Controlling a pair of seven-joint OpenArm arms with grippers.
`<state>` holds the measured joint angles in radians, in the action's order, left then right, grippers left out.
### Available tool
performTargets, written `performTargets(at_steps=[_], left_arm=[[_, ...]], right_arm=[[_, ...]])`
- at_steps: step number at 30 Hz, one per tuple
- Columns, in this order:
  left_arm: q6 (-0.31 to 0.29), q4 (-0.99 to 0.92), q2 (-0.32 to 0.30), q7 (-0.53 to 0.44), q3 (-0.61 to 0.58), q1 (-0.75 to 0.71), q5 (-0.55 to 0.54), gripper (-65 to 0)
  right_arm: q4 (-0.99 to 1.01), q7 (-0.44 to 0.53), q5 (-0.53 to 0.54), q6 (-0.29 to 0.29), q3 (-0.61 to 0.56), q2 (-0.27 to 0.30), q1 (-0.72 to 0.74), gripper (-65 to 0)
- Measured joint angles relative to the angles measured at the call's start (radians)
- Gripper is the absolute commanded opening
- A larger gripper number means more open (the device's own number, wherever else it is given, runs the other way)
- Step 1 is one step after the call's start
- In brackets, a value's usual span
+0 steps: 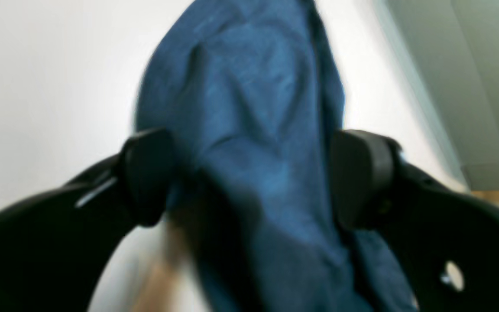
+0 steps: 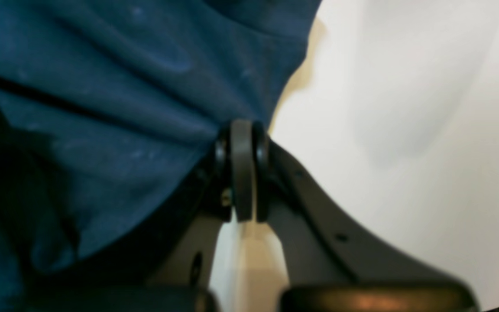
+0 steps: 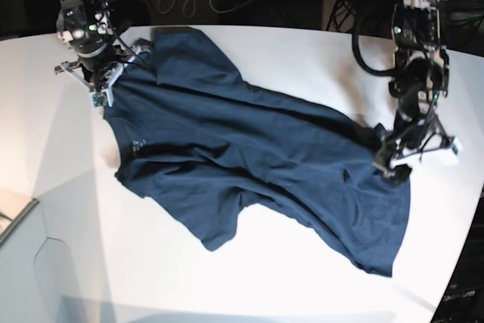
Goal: Layout the t-shirt on the table in an organized manner, then fold the t-shirt properly
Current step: 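Drag the held hem with the left gripper away from the right gripper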
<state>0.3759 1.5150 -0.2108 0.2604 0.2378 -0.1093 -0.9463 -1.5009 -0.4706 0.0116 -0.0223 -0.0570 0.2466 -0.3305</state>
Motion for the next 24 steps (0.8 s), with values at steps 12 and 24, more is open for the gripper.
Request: performTargets(at_steps=[12,24], left_arm=[[0.0,-0.18,-0.003,-0.004,0.051,-0.05,0.01,-28.5],[-0.012,-0.325,-0.04,-0.029,-0.107,0.08,0.01,-31.8]], right_arm=[[0.0,0.002,-0.005,0.018,0.0,-0.017,0.0,-65.0],[-0.001,0.003,-0.006,0.018,0.0,-0.023,-0.003,-65.0]])
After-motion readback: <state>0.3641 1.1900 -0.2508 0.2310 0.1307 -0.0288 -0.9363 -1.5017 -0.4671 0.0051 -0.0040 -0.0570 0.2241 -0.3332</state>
